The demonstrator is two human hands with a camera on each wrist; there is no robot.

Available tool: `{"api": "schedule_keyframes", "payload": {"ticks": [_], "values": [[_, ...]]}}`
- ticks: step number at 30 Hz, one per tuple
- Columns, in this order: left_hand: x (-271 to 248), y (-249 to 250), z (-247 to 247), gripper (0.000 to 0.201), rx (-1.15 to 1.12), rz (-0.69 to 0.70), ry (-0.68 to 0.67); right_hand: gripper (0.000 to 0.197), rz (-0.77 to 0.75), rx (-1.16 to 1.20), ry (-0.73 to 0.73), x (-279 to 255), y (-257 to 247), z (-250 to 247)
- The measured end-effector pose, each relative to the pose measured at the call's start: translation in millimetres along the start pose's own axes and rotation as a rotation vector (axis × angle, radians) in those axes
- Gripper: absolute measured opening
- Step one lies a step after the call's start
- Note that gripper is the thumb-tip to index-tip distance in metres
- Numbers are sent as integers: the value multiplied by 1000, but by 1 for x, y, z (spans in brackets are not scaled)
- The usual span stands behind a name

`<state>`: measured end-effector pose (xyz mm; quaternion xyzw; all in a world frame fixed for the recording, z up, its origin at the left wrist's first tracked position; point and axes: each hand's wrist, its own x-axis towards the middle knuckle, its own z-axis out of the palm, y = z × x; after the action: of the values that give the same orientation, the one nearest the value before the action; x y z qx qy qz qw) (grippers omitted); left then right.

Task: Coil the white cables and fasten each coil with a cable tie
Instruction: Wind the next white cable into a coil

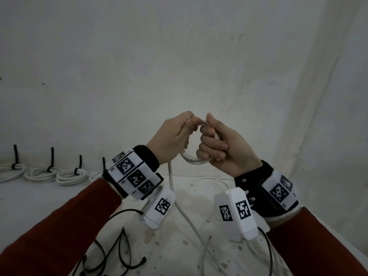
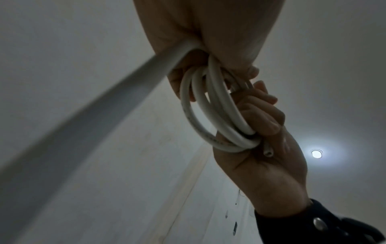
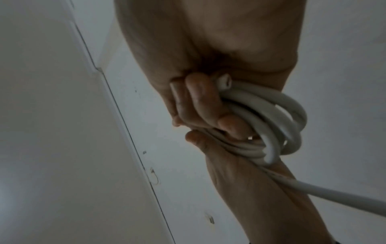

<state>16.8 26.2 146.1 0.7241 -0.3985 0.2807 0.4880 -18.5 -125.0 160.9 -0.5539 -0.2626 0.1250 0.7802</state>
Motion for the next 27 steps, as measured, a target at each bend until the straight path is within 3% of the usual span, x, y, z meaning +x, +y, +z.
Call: {"api": "schedule_keyframes", "payload": {"ticks": [2,7,12,17,19,24,27], "values": [[-2,-2,6,33,-76,-10,43,39,-32,12,8,2,-5,-1],[-24,-15,25,28,-218,-248,77,41,-165,154,73,6,-23,-11],[-45,-25,43,30,-455,-398,94,48,-363,279,163,3,-46,-21],[-63,-35,61,26,-492,-507,107,47,-587,417,230,1,-67,-30],[-70,-38,66,24,-416,-474,103,42,-659,427,249,1,-72,-34],[-74,-28,71,19,-18,-180,4,30,-761,356,251,13,-69,-51],[-74,-15,73,16,107,-53,-69,27,-797,173,370,23,-59,-61]]}}
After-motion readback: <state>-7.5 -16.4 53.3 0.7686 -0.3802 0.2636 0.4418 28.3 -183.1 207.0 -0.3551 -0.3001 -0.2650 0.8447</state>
